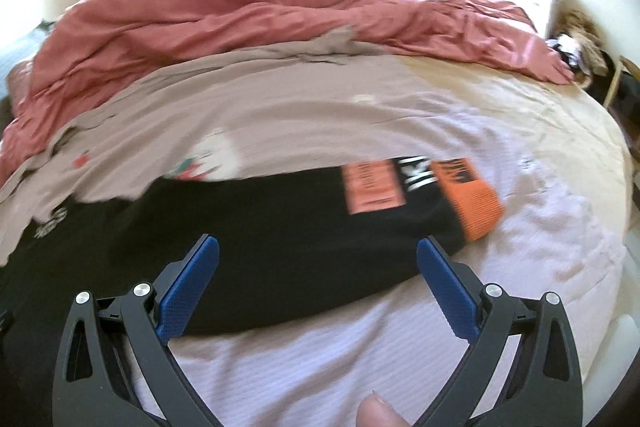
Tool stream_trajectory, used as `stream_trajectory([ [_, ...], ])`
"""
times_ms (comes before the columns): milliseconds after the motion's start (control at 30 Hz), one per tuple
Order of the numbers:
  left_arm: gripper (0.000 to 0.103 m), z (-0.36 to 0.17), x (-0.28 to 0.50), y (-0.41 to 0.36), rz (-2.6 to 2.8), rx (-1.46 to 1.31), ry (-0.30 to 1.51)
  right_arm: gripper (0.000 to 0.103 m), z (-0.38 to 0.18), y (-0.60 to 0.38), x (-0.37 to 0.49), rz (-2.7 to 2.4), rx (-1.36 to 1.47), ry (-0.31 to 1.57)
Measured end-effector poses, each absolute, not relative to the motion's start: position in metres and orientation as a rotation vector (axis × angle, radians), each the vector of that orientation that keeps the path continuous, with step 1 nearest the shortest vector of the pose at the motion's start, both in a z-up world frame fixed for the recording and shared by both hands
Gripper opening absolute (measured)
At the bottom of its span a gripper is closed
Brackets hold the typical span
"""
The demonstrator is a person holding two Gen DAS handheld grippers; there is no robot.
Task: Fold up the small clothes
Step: 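Grasp the orange cuff of the sleeve nearest the right tool, then carry the held sleeve across the shirt body toward the left tool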
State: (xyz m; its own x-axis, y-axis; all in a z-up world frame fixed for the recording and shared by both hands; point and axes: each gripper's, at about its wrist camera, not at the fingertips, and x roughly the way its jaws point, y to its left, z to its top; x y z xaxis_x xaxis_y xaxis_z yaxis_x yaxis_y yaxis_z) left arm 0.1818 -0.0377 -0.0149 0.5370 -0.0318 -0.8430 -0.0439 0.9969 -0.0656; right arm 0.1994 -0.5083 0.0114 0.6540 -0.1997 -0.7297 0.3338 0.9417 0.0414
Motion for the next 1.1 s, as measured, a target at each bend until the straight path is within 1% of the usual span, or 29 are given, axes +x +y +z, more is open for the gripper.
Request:
stream_trajectory([
  [300,0.094,-0.023,0.205,-0.047,-0.012,-0.086,0.997,0.098,-0.005,-0.593,0.218,-0.422,0.197,0.867],
  [467,0.094,-0.031,0.215,-0.052,0.019,-0.033,0.983,0.098,-0.023,-0.614,0.226,-0.413,0.227,0.914],
  [533,0.094,-0.035,0.218,-0.052,0.033,-0.029,0.974,0.097,-0.027,-0.616,0.227,-0.386,0.245,0.919],
  [567,0.094,-0.036,0.219,-0.051,0.036,-0.031,0.974,0.089,-0.029,-0.616,0.227,-0.379,0.255,0.923],
  [600,0.094,-0.039,0.221,-0.051,0.035,-0.035,0.976,0.068,-0.031,-0.617,0.227,-0.358,0.271,0.935],
  [633,0.094,-0.042,0.222,-0.051,0.032,-0.042,0.982,0.062,-0.033,-0.617,0.227,-0.339,0.286,0.939],
  [667,0.094,-0.045,0.223,-0.050,0.032,-0.047,0.988,0.059,-0.031,-0.616,0.227,-0.337,0.286,0.936],
  [733,0.094,-0.051,0.223,-0.048,0.033,-0.058,0.997,0.046,-0.023,-0.615,0.222,-0.316,0.299,0.902],
  [833,0.094,-0.053,0.222,-0.045,0.022,-0.077,0.989,0.022,-0.011,-0.617,0.215,-0.269,0.337,0.853],
  [867,0.094,-0.053,0.222,-0.045,0.019,-0.082,0.987,0.006,-0.008,-0.618,0.215,-0.258,0.342,0.846],
  [1100,0.094,-0.050,0.217,-0.038,-0.006,-0.136,0.957,0.006,0.012,-0.604,0.212,-0.180,0.332,0.804],
])
